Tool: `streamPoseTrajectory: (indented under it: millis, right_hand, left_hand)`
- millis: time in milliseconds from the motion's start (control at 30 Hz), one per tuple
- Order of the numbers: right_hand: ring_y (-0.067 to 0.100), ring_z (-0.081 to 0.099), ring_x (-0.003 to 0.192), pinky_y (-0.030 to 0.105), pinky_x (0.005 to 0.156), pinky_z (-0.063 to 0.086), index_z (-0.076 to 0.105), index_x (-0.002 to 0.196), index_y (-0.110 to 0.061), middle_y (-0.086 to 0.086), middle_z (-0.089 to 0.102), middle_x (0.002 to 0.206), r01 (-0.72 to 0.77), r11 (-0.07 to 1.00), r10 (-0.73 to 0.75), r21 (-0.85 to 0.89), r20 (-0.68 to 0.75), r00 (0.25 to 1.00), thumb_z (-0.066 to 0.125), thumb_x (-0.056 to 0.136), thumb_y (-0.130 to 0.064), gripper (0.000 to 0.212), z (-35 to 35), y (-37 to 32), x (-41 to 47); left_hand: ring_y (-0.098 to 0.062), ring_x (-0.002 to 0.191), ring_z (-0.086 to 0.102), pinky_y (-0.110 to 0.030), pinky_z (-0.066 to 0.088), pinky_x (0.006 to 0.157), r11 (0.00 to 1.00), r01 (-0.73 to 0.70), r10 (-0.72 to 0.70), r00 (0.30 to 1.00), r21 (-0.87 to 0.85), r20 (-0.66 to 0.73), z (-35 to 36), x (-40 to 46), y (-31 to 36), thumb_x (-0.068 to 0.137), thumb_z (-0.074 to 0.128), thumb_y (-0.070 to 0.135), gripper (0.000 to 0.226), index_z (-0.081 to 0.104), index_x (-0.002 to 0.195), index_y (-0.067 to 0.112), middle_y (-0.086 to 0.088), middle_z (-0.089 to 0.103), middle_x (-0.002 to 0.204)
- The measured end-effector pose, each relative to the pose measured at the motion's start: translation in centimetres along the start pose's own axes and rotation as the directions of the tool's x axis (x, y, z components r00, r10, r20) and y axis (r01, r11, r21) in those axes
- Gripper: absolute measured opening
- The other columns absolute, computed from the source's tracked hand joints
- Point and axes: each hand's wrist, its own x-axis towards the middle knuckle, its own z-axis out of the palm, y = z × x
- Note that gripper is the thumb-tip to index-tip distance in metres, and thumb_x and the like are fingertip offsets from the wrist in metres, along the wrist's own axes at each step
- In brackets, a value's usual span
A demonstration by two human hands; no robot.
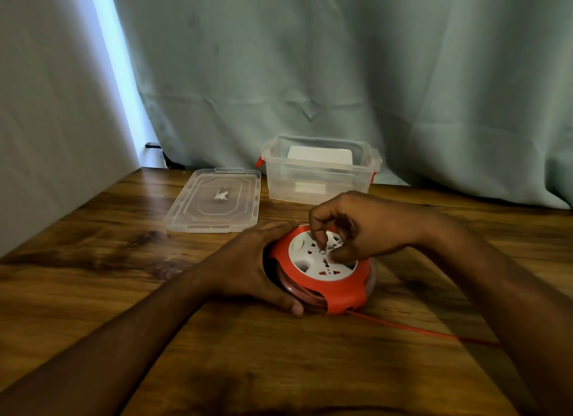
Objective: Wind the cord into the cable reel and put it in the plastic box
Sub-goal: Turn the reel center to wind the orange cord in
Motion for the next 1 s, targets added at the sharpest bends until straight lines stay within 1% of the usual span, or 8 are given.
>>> streamPoseTrajectory:
  millis: [167,300,400,467,567,733,867,1000]
  right_hand:
    - [0.0,0.062,0.071,0.023,0.057,0.053,0.06,0.097,-0.034,-0.031,0.063,0.088,-0.045,0.998,0.043,0.034,0.049,0.998,0.089,0.072,-0.015,0.042,-0.3,1.0,-0.1]
    - [0.001,0.068,0.094,0.029,0.067,0.062,0.053,0.094,-0.036,-0.016,0.069,0.121,-0.055,0.998,0.055,0.001,0.044,0.998,0.09,0.07,-0.022,0.046,-0.3,1.4,-0.2]
    - [-0.002,0.062,0.066,0.02,0.047,0.05,0.042,0.095,-0.036,-0.009,0.07,0.116,-0.034,0.999,0.035,-0.022,0.024,0.999,0.091,0.066,-0.023,0.059,-0.1,1.4,-0.1]
    - [0.003,0.062,0.068,0.021,0.047,0.047,0.037,0.094,-0.038,-0.012,0.07,0.109,-0.03,0.998,0.03,-0.046,0.008,1.0,0.093,0.062,-0.029,0.065,0.1,1.1,-0.1]
    - [0.008,0.064,0.076,0.031,0.055,0.053,0.039,0.091,-0.038,-0.009,0.067,0.09,-0.046,0.994,0.043,-0.097,-0.039,0.998,0.092,0.059,-0.043,0.062,0.4,0.7,-0.1]
    - [0.006,0.057,0.061,0.019,0.049,0.04,0.05,0.072,-0.025,-0.01,0.059,0.066,-0.064,0.984,0.056,-0.168,-0.054,0.997,0.085,0.065,-0.056,0.047,1.0,0.4,-0.1]
    - [0.004,0.058,0.058,0.017,0.05,0.04,0.053,0.06,-0.026,-0.012,0.059,0.058,-0.073,0.981,0.069,-0.183,-0.026,0.997,0.081,0.071,-0.057,0.043,1.3,0.0,0.2]
    - [-0.001,0.066,0.063,0.013,0.051,0.05,0.056,0.064,-0.034,-0.019,0.06,0.065,-0.089,0.969,0.078,-0.229,-0.057,0.995,0.071,0.078,-0.063,0.036,2.4,-1.0,0.9]
  left_hand:
    - [-0.001,0.145,0.035,-0.038,0.036,0.121,1.0,-0.002,0.002,1.0,0.011,0.003,-0.1,-0.2,0.0,0.041,0.087,0.08,0.143,0.022,0.16,0.036,0.022,0.035,0.16]
    - [-0.002,0.146,0.033,-0.037,0.034,0.122,1.0,-0.016,0.016,1.0,0.023,-0.002,-0.1,-0.1,-0.3,0.04,0.087,0.081,0.142,0.021,0.16,0.038,0.022,0.033,0.161]
    - [0.014,0.138,0.032,-0.019,0.032,0.116,1.0,-0.029,0.029,1.0,-0.012,0.009,0.0,-0.2,-0.5,0.039,0.084,0.083,0.138,0.018,0.156,0.049,0.043,0.029,0.15]
    - [0.027,0.129,0.033,0.0,0.03,0.103,0.997,-0.054,0.054,0.999,-0.056,0.002,-0.1,-0.3,-0.3,0.042,0.089,0.076,0.127,0.019,0.147,0.063,0.057,0.03,0.136]
    - [0.029,0.126,0.034,0.006,0.03,0.095,0.995,-0.05,0.05,0.999,-0.083,-0.002,-0.4,-0.4,0.2,0.045,0.093,0.069,0.115,0.02,0.134,0.078,0.061,0.032,0.132]
    - [0.013,0.135,0.042,-0.006,0.037,0.107,0.993,-0.07,0.071,0.998,-0.091,0.001,-0.1,-0.3,-0.3,0.044,0.092,0.071,0.134,0.026,0.156,0.044,0.04,0.041,0.146]
    - [0.02,0.131,0.04,-0.001,0.035,0.101,0.992,-0.075,0.077,0.997,-0.099,0.011,0.0,-0.3,-0.5,0.048,0.097,0.059,0.128,0.024,0.153,0.047,0.052,0.038,0.137]
    - [0.011,0.135,0.044,-0.01,0.038,0.109,0.991,-0.086,0.089,0.996,-0.107,0.027,0.0,-0.2,-0.2,0.05,0.097,0.054,0.129,0.025,0.156,0.041,0.034,0.042,0.148]
